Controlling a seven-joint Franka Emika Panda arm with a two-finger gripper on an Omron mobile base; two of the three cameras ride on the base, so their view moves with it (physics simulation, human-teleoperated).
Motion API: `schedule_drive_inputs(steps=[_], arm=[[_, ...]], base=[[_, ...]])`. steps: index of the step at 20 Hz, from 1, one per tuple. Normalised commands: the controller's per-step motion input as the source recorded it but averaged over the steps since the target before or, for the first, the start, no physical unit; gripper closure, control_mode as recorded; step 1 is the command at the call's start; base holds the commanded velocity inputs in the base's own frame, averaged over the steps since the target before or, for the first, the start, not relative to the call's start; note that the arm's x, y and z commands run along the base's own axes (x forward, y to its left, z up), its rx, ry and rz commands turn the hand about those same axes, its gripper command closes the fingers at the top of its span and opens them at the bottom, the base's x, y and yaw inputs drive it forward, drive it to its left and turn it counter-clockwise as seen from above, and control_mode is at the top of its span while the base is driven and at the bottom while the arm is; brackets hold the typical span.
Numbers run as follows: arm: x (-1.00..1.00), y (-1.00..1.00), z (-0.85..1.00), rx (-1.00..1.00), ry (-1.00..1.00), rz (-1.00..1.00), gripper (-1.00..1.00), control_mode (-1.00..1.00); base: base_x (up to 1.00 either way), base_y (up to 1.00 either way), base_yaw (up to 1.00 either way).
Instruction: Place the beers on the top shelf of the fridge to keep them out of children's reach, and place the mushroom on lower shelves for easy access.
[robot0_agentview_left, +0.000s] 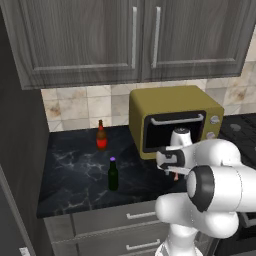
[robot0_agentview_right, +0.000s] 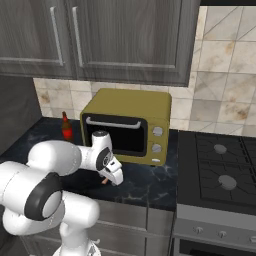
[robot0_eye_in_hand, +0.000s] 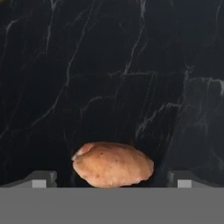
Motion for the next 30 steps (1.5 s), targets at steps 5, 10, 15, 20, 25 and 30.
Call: schedule_drive_inputs(steps=[5, 10, 15, 20, 25, 30], arm=[[0.07, 0.0, -0.19, 0.0, 0.0, 0.0, 1.0, -1.0], [0.02, 0.0, -0.11, 0.0, 0.0, 0.0, 1.0, -1.0], [0.0, 0.0, 0.0, 0.0, 0.0, 0.0, 1.0, -1.0], [-0.03, 0.0, 0.01, 0.0, 0.0, 0.0, 1.0, -1.0], [-0.39, 0.0, 0.65, 0.0, -0.12, 0.11, 1.0, -1.0], [-0.68, 0.0, 1.0, 0.0, -0.28, 0.19, 1.0, -1.0]], base=[[0.0, 0.0, 0.0], [0.0, 0.0, 0.0], [0.0, 0.0, 0.0], [0.0, 0.0, 0.0], [0.0, 0.0, 0.0], [0.0, 0.0, 0.0]])
